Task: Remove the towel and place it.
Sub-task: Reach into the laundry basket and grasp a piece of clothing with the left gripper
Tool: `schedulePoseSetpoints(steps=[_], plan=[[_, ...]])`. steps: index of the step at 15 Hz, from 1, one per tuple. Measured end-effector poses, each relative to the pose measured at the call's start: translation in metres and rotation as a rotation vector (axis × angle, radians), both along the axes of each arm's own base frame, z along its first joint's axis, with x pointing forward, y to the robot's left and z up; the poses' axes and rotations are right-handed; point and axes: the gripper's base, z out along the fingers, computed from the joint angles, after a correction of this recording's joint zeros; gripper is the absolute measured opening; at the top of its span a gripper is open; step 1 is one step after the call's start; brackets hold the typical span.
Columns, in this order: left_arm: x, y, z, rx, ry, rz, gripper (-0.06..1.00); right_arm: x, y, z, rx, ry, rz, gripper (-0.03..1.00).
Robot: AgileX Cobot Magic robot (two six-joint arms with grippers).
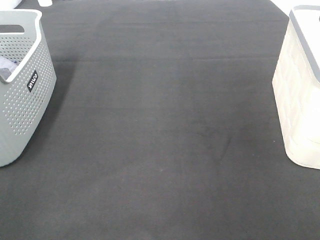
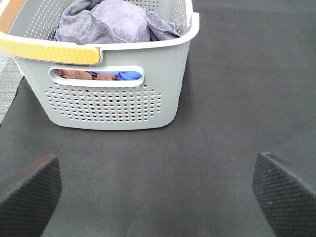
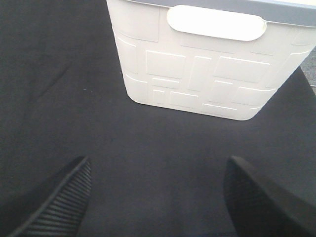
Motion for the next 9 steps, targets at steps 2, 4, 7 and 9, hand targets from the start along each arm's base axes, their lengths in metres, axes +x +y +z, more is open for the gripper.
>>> schedulePoseSetpoints(steps=[2,4,7,9], plan=[[0.0,0.0,0.0,0.0,0.0,0.0,0.99,0.0,0.0,0.0,0.0,0.0,0.0,0.68],[0.0,0.0,0.0,0.0,0.0,0.0,0.99,0.0,0.0,0.0,0.0,0.0,0.0,0.68],[0.0,0.0,0.0,0.0,0.0,0.0,0.99,0.0,0.0,0.0,0.0,0.0,0.0,0.68],[0.0,0.0,0.0,0.0,0.0,0.0,0.99,0.0,0.0,0.0,0.0,0.0,0.0,0.68]])
